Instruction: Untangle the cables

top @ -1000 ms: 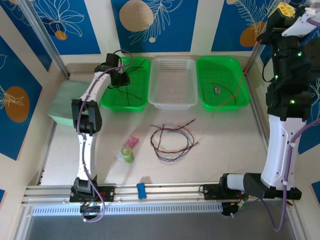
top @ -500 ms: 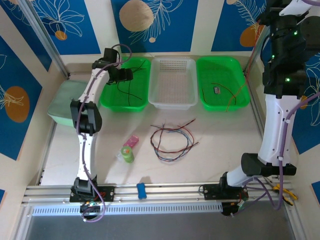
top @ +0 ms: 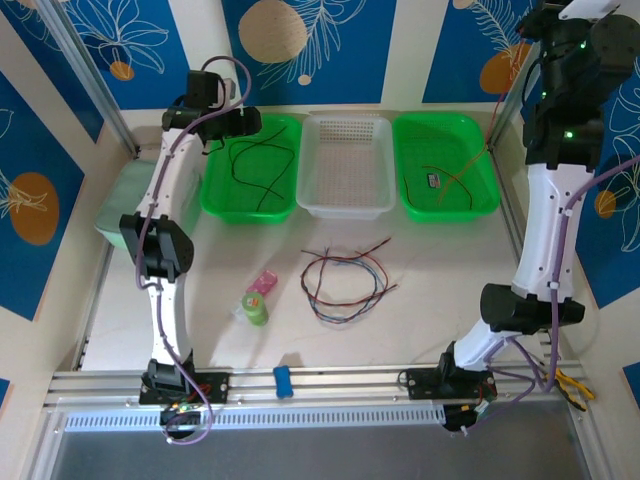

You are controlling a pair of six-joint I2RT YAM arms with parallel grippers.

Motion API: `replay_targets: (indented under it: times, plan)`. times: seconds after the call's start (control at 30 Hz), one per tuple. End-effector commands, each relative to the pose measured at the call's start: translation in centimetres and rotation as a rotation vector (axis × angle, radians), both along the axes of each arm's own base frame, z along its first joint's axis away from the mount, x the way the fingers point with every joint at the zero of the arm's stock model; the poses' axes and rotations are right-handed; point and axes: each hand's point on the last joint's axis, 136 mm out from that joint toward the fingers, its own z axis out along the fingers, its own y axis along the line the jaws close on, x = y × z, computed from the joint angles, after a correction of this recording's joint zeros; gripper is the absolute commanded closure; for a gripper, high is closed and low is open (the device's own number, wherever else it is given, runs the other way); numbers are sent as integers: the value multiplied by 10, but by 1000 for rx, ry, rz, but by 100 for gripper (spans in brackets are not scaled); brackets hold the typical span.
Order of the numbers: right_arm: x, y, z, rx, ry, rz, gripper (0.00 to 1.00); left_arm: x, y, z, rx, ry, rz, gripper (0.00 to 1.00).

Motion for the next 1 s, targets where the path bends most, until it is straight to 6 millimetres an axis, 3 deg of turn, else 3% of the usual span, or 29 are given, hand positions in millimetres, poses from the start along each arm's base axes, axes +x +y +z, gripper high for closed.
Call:
replay_targets:
  times: [0.0,0.1,0.3,0.5,0.7,0.97]
  plan:
    - [0,-5,15,9,-68,-9,100,-23,-11,21,-38,-10,-32,14]
    - [12,-12,11,20,-61,-9,100,-39,-17,24,-41,-18,-49,14]
    - [23,-6,14,14,-72,31,100,-65,-22,37,-37,-47,-63,14]
    - [45,-5,-2,24,-40,62,100,-83,-19,45,-32,-66,-61,14]
    - [71,-1,-49,65,116,55,100,-104,-16,41,-1,-34,-75,14]
    - [100,-13,-127,160,286,35,100,-140,-12,40,-16,-56,-51,15]
